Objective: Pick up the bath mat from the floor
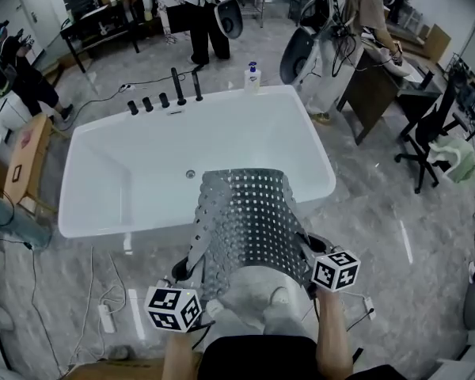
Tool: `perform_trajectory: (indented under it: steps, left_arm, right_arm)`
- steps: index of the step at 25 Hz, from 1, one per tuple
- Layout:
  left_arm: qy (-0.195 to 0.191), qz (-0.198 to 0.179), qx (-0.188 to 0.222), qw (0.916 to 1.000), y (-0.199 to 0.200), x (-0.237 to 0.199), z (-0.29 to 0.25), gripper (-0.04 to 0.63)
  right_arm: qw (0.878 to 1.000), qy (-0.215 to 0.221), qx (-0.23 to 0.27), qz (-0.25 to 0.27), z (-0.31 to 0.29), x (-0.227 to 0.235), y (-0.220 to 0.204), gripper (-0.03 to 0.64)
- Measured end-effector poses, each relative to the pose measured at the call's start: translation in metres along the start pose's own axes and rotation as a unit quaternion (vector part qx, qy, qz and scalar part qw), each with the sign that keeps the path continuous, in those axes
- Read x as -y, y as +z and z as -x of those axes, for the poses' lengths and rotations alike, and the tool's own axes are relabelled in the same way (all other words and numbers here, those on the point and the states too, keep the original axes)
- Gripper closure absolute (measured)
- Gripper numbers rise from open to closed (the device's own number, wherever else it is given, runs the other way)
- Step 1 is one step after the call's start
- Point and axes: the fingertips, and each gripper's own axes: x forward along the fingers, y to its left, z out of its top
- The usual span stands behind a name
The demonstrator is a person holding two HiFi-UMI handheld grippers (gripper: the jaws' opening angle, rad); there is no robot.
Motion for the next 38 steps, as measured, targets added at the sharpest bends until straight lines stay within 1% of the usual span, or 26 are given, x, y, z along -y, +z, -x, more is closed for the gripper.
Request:
perform_trajectory:
  steps: [3,4,7,9,12,15,17,20,21,24,26,29,33,36,38]
  left_arm:
    - [-0.006,-0.01,0.035,0.9993,0.038,0.006,0.005,0.577]
    - [-0.006,-0.021,0.045,0.9988,0.051,0.009,0.008,0.576]
    - [-0.001,-0.075,0.078,0.9941,0.096,0.017,0.018,0.575]
    - [-0.008,-0.095,0.099,0.9905,0.123,0.022,0.025,0.575]
    - [-0.018,-0.107,0.132,0.9852,0.156,0.03,0.032,0.574]
    - [-0.023,-0.112,0.168,0.979,0.184,0.04,0.037,0.574]
    - [-0.021,-0.121,0.194,0.9734,0.21,0.046,0.037,0.574]
    - [-0.011,-0.144,0.219,0.965,0.25,0.047,0.037,0.571]
    - [-0.016,-0.143,0.227,0.9631,0.26,0.047,0.038,0.571]
    - [-0.04,-0.116,0.256,0.959,0.287,0.052,0.043,0.572]
    - [-0.036,-0.108,0.262,0.9584,0.295,0.059,0.046,0.572]
    - [-0.033,-0.1,0.259,0.9601,0.293,0.066,0.048,0.572]
    - [-0.029,-0.112,0.25,0.9612,0.288,0.068,0.049,0.572]
    - [-0.035,-0.105,0.248,0.9625,0.282,0.072,0.041,0.572]
    - [-0.048,-0.098,0.245,0.9634,0.282,0.076,0.034,0.572]
  right_arm:
    - [0.999,0.005,0.038,0.018,0.009,-0.013,0.043,0.594]
    - [0.999,0.005,0.049,0.024,0.013,-0.018,0.058,0.594]
    - [0.995,0.007,0.088,0.052,0.026,-0.036,0.114,0.594]
    - [0.991,0.011,0.116,0.071,0.036,-0.052,0.149,0.594]
    - [0.983,0.015,0.154,0.095,0.051,-0.069,0.188,0.594]
    - [0.976,0.024,0.18,0.123,0.064,-0.08,0.214,0.594]
    - [0.97,0.03,0.196,0.137,0.066,-0.087,0.237,0.594]
    - [0.965,0.046,0.213,0.142,0.059,-0.106,0.268,0.594]
    - [0.964,0.054,0.218,0.14,0.057,-0.115,0.276,0.594]
    - [0.961,0.068,0.233,0.13,0.057,-0.133,0.299,0.594]
    - [0.961,0.072,0.239,0.12,0.063,-0.136,0.31,0.594]
    - [0.96,0.081,0.247,0.108,0.069,-0.136,0.313,0.594]
    - [0.959,0.088,0.245,0.111,0.074,-0.139,0.311,0.594]
    - [0.961,0.085,0.235,0.119,0.075,-0.136,0.308,0.594]
    - [0.962,0.08,0.231,0.12,0.074,-0.132,0.306,0.594]
